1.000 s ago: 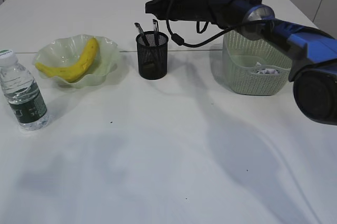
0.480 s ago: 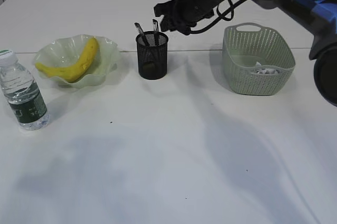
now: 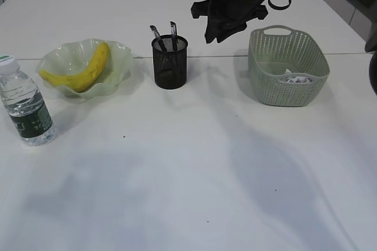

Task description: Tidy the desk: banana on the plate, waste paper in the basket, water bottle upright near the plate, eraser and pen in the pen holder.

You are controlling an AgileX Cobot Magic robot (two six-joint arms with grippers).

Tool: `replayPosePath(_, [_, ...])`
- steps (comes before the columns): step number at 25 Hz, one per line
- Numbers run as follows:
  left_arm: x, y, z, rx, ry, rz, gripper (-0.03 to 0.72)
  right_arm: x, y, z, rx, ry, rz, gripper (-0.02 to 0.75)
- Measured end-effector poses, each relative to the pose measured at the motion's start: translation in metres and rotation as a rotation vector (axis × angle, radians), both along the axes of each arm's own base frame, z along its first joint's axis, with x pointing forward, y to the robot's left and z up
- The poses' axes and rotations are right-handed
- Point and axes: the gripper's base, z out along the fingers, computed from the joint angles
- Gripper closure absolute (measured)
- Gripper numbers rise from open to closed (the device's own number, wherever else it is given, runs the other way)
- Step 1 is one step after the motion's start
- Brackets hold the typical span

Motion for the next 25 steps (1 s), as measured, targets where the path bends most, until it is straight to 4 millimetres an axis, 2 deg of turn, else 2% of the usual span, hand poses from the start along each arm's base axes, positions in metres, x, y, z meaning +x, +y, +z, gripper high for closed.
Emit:
replayPosePath(8, [0.000, -0.002, 0.001, -0.044, -0.005, 0.006, 0.449, 0.001, -0.002, 0.000, 0.024, 0.016, -0.048, 0.549])
replayPosePath(17, [-0.002, -0.006, -0.001, -0.101, 0.036, -0.001, 0.450, 0.006, -0.026, 0.004, -0.038, 0.001, -0.142, 0.548])
replayPosePath(21, [-0.003, -0.007, -0.001, -0.108, 0.043, -0.001, 0.450, -0.008, -0.030, 0.023, -0.044, 0.004, -0.145, 0.548])
replayPosePath(25, [-0.003, -0.007, -0.001, -0.110, 0.043, -0.001, 0.450, -0.033, -0.041, 0.045, -0.095, 0.011, -0.153, 0.549])
